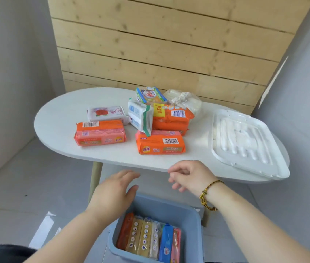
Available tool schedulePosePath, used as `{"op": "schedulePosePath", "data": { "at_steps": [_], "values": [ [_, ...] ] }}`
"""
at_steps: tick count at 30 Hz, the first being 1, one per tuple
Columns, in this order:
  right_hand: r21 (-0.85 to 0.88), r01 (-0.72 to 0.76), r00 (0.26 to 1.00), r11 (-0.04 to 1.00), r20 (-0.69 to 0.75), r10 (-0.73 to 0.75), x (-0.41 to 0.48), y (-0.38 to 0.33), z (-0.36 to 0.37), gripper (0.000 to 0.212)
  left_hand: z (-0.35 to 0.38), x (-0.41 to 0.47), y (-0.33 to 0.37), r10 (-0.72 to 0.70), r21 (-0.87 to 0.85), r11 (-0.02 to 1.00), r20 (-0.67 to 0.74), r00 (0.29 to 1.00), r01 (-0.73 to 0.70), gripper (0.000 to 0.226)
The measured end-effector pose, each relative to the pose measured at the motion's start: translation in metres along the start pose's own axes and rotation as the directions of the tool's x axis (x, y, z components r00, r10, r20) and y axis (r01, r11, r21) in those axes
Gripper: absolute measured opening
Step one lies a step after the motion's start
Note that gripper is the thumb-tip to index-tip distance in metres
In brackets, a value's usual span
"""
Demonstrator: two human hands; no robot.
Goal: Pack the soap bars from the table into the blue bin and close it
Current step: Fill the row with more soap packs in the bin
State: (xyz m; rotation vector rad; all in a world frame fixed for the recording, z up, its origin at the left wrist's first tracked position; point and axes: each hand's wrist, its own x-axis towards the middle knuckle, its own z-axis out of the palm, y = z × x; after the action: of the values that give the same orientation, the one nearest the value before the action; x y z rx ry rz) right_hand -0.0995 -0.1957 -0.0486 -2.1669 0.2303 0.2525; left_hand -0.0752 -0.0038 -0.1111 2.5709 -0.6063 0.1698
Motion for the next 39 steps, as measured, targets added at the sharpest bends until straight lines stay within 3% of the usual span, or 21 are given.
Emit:
{"op": "schedulePosePath", "data": {
  "at_steps": [2, 4, 6, 10, 13, 16, 20, 25, 31, 35, 39],
  "values": [
    [-0.036, 0.070, 0.991, 0.997, -0.107, -0.074, 0.008, -0.024, -0.002, 0.025, -0.021, 0.004, 0.001, 0.046, 0.039, 0.998, -0.107, 0.993, -0.042, 0.031],
    [-0.082, 0.114, 0.969, 0.990, -0.211, -0.129, 0.023, -0.045, -0.005, 0.007, -0.030, 0.006, -0.005, 0.084, 0.124, 0.990, -0.174, 0.981, -0.062, 0.039],
    [-0.178, 0.130, 0.943, 0.975, -0.282, -0.177, 0.042, -0.068, -0.008, 0.024, -0.032, 0.008, -0.015, 0.054, 0.193, 0.981, -0.217, 0.975, -0.011, 0.049],
    [-0.369, 0.151, 0.884, 0.917, -0.364, -0.292, 0.083, -0.111, -0.007, 0.045, -0.019, 0.014, -0.030, -0.020, 0.223, 0.974, -0.125, 0.992, 0.048, 0.061],
    [-0.472, 0.008, 0.931, 0.881, -0.318, -0.178, 0.114, -0.131, 0.000, 0.047, -0.013, 0.020, -0.035, -0.031, 0.170, 0.984, -0.142, 0.989, 0.055, 0.062],
    [-0.553, -0.119, 0.950, 0.825, -0.304, -0.067, 0.132, -0.138, 0.012, 0.020, -0.016, 0.023, -0.037, -0.023, 0.198, 0.979, -0.111, 0.994, 0.045, 0.064],
    [-0.608, -0.139, 0.930, 0.781, -0.350, -0.107, 0.143, -0.135, 0.023, 0.033, -0.016, 0.022, -0.040, -0.004, 0.178, 0.984, -0.123, 0.992, 0.026, 0.065],
    [-0.569, -0.101, 0.926, 0.816, -0.354, -0.133, 0.134, -0.130, 0.020, 0.042, -0.014, 0.023, -0.042, -0.021, 0.091, 0.995, -0.112, 0.993, 0.031, 0.064],
    [-0.396, 0.037, 0.899, 0.917, -0.387, -0.204, 0.097, -0.113, 0.001, 0.051, -0.015, 0.020, -0.037, -0.042, 0.074, 0.996, -0.088, 0.995, 0.049, 0.058],
    [-0.262, 0.140, 0.904, 0.955, -0.358, -0.231, 0.054, -0.095, -0.019, 0.056, -0.011, 0.007, -0.022, 0.035, 0.083, 0.996, -0.037, 0.999, -0.032, 0.057],
    [-0.089, 0.170, 0.934, 0.981, -0.302, -0.189, 0.009, -0.074, -0.032, 0.049, -0.004, -0.006, -0.006, 0.142, 0.019, 0.990, 0.001, 0.990, -0.142, 0.055]
  ]
}}
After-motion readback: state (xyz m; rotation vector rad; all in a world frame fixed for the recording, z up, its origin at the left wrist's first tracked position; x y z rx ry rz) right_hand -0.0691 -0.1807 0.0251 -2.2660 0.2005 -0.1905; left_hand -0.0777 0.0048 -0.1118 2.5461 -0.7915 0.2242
